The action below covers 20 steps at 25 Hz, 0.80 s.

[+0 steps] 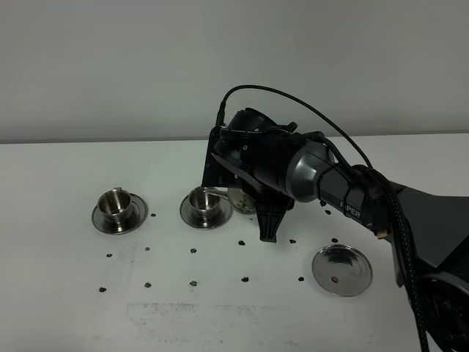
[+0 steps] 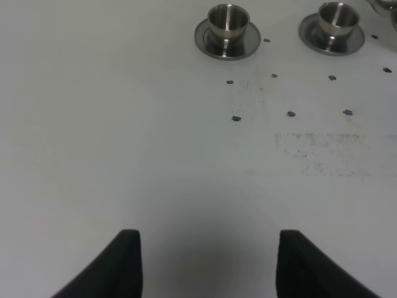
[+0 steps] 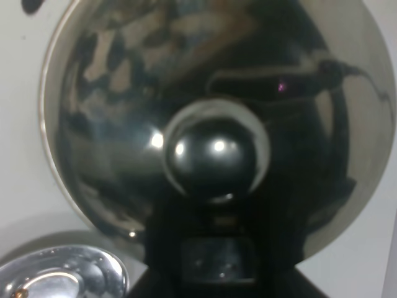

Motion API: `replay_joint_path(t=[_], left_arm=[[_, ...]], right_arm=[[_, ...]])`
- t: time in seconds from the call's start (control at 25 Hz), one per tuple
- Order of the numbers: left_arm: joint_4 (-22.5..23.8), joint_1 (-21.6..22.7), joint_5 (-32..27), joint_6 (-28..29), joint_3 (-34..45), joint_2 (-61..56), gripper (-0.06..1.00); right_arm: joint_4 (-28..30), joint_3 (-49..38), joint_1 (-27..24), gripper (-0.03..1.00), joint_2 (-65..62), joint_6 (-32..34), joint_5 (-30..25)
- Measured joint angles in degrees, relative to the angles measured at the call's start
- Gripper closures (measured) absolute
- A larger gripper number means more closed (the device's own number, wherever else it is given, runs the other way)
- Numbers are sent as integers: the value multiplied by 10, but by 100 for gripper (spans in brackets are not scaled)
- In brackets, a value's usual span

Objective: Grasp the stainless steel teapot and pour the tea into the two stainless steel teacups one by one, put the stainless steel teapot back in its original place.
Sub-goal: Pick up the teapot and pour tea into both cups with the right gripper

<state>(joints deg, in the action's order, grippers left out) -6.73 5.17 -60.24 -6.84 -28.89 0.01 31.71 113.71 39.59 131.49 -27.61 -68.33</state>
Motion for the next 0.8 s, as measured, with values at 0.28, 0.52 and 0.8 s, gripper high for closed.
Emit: replay_joint_path(t=[0.28, 0.52, 0.8], left_arm=[[0, 0, 0, 0, 0, 0, 41], [0, 0, 0, 0, 0, 0, 41], [0, 0, 0, 0, 0, 0, 41]], right_arm=[[14, 0, 0, 76, 0, 0, 18], [27, 0, 0, 76, 0, 0, 28], [40, 0, 0, 76, 16, -5, 35]])
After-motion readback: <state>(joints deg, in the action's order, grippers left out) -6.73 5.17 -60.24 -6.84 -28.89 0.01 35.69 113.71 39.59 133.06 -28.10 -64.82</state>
